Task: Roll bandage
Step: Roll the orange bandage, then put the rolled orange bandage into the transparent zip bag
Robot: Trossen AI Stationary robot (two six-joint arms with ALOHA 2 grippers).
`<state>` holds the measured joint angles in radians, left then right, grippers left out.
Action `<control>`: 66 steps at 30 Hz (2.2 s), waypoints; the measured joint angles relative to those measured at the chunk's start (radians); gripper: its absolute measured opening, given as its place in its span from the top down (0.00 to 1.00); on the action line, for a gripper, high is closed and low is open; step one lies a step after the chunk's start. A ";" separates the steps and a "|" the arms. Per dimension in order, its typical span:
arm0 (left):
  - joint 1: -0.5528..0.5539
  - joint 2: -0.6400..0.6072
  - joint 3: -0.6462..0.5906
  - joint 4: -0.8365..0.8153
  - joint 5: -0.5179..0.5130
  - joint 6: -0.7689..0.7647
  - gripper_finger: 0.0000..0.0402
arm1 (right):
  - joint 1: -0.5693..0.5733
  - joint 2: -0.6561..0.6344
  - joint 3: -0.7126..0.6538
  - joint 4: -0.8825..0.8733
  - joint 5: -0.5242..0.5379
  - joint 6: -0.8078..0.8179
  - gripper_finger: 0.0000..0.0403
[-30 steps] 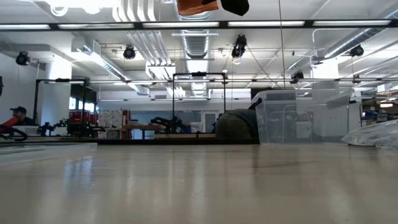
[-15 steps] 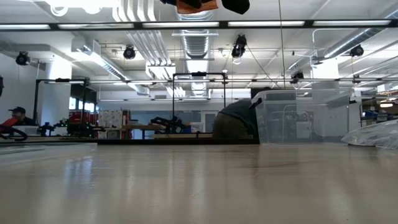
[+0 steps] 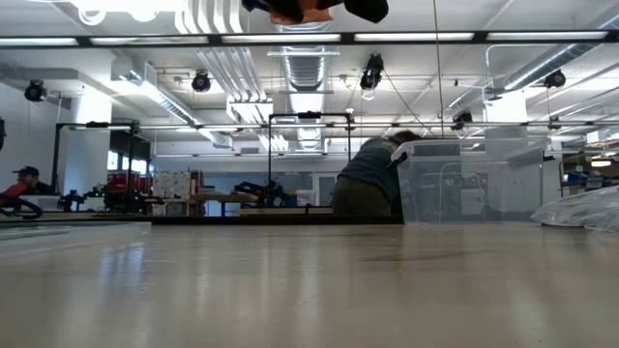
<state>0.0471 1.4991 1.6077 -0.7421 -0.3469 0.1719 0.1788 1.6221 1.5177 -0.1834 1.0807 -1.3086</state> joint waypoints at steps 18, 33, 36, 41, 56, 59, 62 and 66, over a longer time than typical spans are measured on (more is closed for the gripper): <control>-0.068 -0.030 -0.153 0.193 0.020 0.263 0.86 | -0.092 -0.291 -0.067 -0.301 -0.783 1.254 0.18; -0.155 -0.042 -0.163 0.220 -0.063 0.367 0.83 | -0.102 -0.187 -0.068 -0.238 -0.831 1.207 0.31; -0.158 -0.046 -0.163 0.220 -0.063 0.366 0.81 | -0.102 -0.187 -0.068 -0.234 -0.831 1.192 0.42; -0.158 -0.048 -0.163 0.226 -0.055 0.352 0.76 | -0.102 -0.187 -0.068 -0.235 -0.827 1.137 0.63; -0.107 -0.160 -0.198 0.243 0.089 0.137 0.30 | -0.098 -0.237 -0.067 -0.297 -0.721 1.080 0.83; -0.071 -0.234 -0.333 0.364 0.156 0.081 0.25 | -0.091 -0.285 -0.066 -0.390 -0.677 1.156 0.83; -0.063 -0.290 -0.501 0.568 0.160 0.074 0.24 | -0.086 -0.315 -0.066 -0.604 -0.605 1.291 0.84; -0.053 -0.315 -0.670 0.861 0.177 0.098 0.27 | -0.096 -0.323 -0.068 -1.047 -0.655 1.615 0.85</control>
<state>-0.0060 1.1837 0.9382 0.1191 -0.1695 0.2695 0.0826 1.2987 1.4494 -1.2307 0.4257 0.3066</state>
